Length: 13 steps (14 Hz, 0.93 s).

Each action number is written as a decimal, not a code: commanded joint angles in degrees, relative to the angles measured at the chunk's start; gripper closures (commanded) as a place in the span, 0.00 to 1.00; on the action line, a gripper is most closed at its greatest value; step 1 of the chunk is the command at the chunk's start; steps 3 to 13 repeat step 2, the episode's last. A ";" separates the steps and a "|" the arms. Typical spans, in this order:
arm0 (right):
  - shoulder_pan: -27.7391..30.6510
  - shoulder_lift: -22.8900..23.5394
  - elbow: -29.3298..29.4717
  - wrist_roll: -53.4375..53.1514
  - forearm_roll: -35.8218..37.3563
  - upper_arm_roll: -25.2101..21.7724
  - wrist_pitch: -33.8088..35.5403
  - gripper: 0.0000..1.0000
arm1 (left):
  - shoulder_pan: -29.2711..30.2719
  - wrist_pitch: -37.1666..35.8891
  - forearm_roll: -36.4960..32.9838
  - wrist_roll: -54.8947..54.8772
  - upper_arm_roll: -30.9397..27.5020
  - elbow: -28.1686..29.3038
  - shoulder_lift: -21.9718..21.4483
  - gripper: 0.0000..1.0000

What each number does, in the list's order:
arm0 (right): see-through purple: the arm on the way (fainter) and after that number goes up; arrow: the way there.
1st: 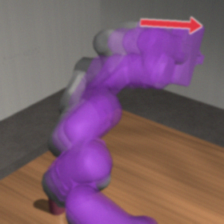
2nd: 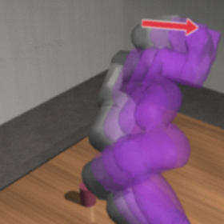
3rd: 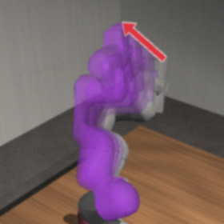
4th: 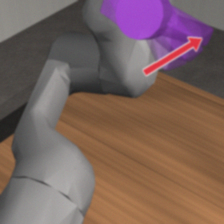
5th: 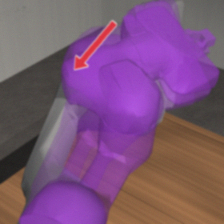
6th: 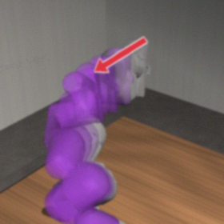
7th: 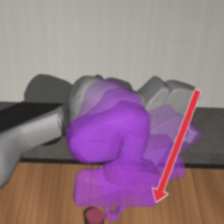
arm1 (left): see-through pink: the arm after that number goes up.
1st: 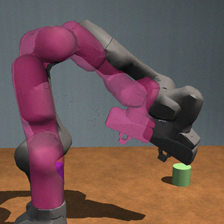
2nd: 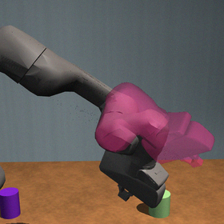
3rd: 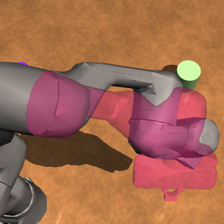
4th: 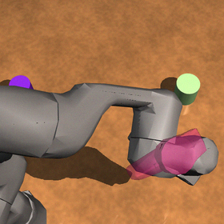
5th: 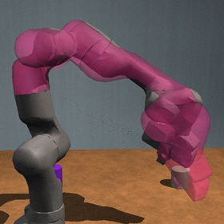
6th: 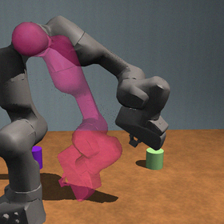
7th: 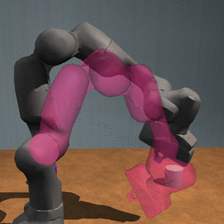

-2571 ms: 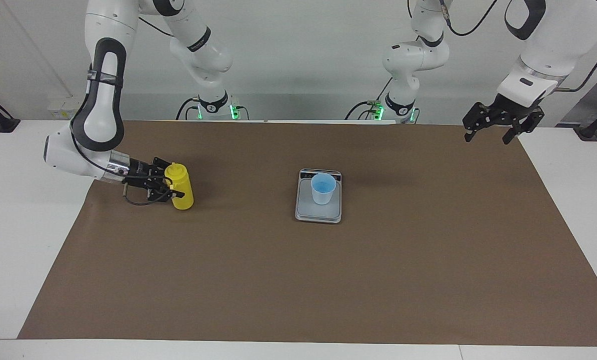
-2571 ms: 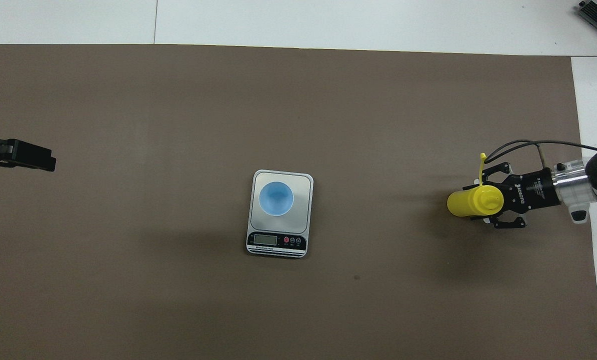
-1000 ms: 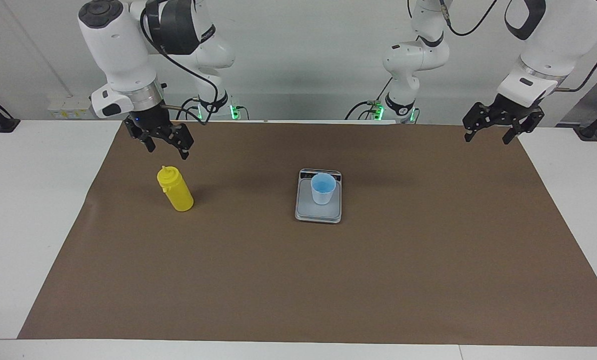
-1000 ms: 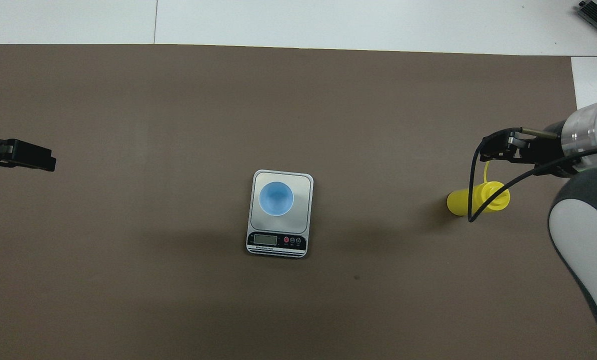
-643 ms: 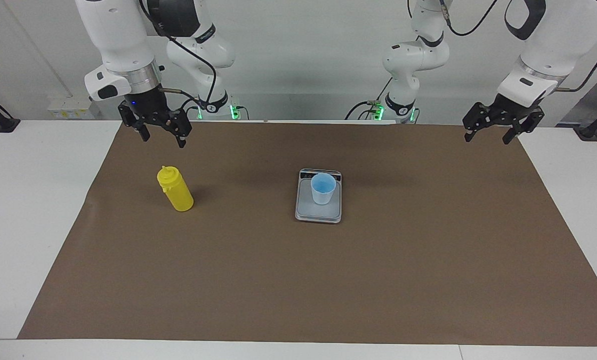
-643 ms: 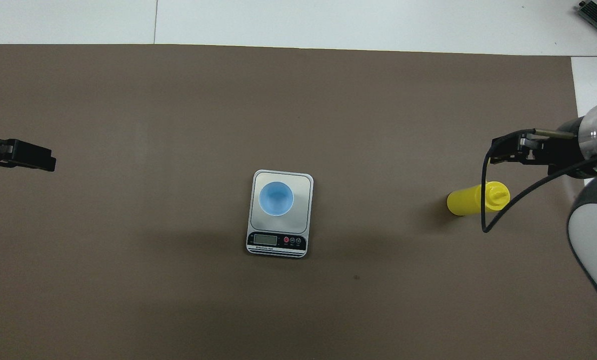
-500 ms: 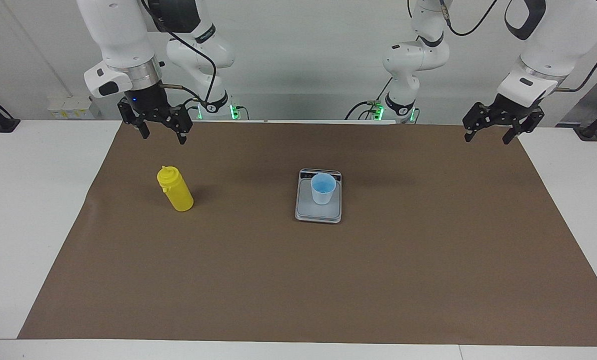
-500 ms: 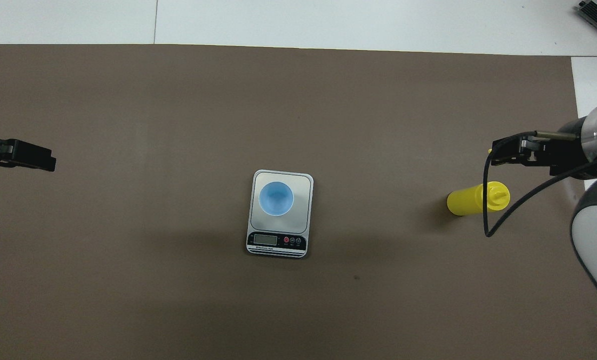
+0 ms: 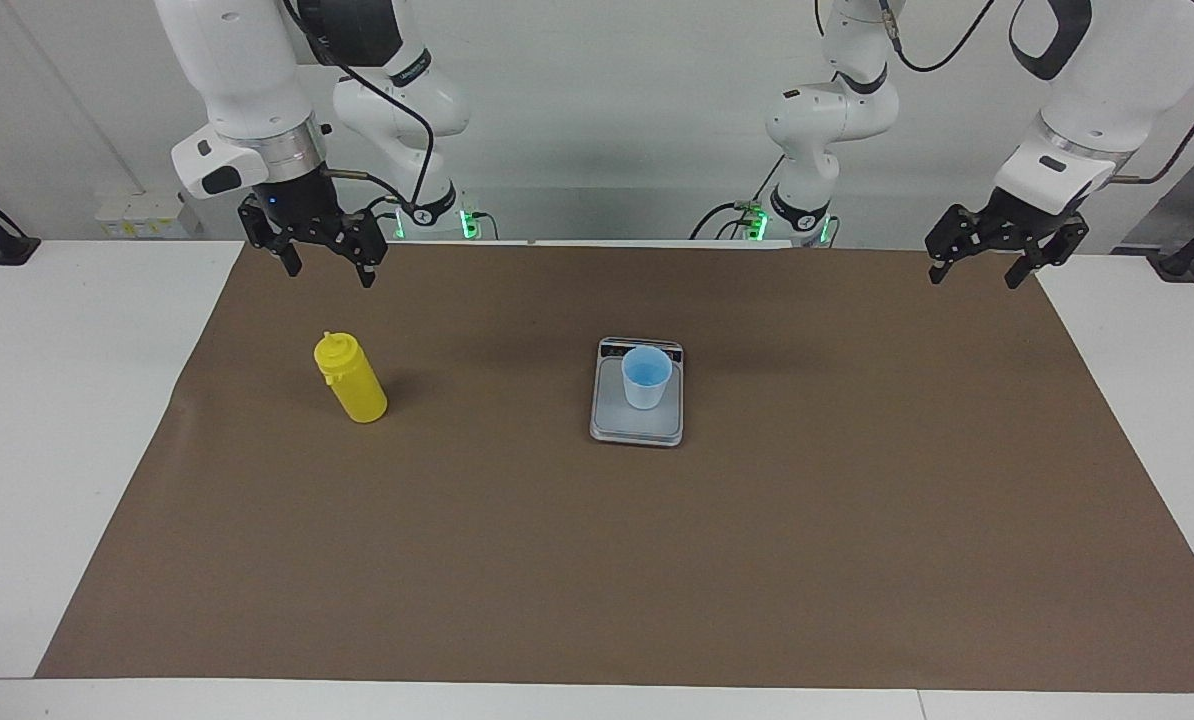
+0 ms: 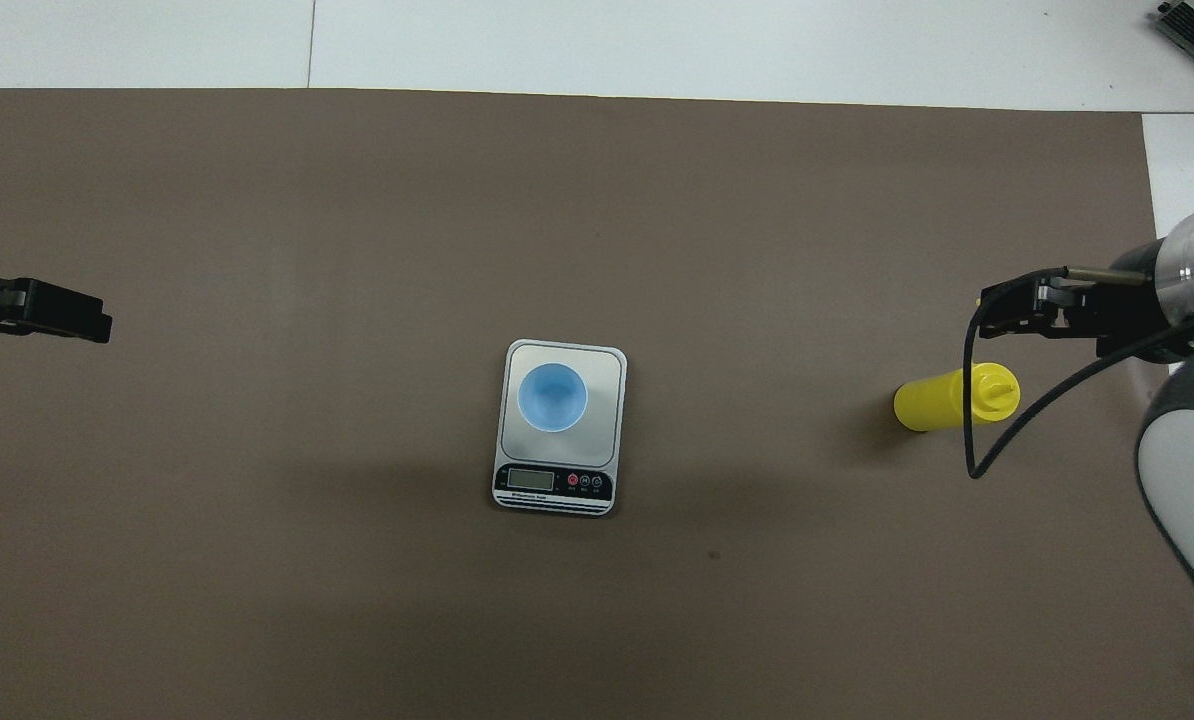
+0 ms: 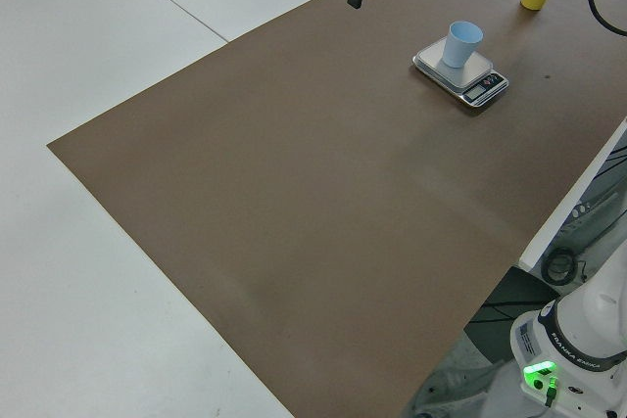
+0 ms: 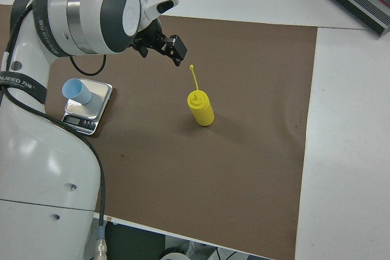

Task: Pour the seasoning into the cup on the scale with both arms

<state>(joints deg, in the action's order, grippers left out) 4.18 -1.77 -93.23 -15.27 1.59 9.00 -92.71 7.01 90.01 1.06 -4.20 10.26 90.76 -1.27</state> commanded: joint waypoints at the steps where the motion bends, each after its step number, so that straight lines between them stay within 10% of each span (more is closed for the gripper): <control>1: 0.83 -0.34 -0.46 1.38 0.70 0.67 0.42 0.00 | 0.37 -0.10 -0.97 0.59 0.19 1.52 -1.37 0.00; 13: 0.92 -0.34 -0.46 1.56 0.61 0.76 0.34 0.00 | 0.37 -0.10 -0.97 0.59 0.19 1.52 -1.37 0.00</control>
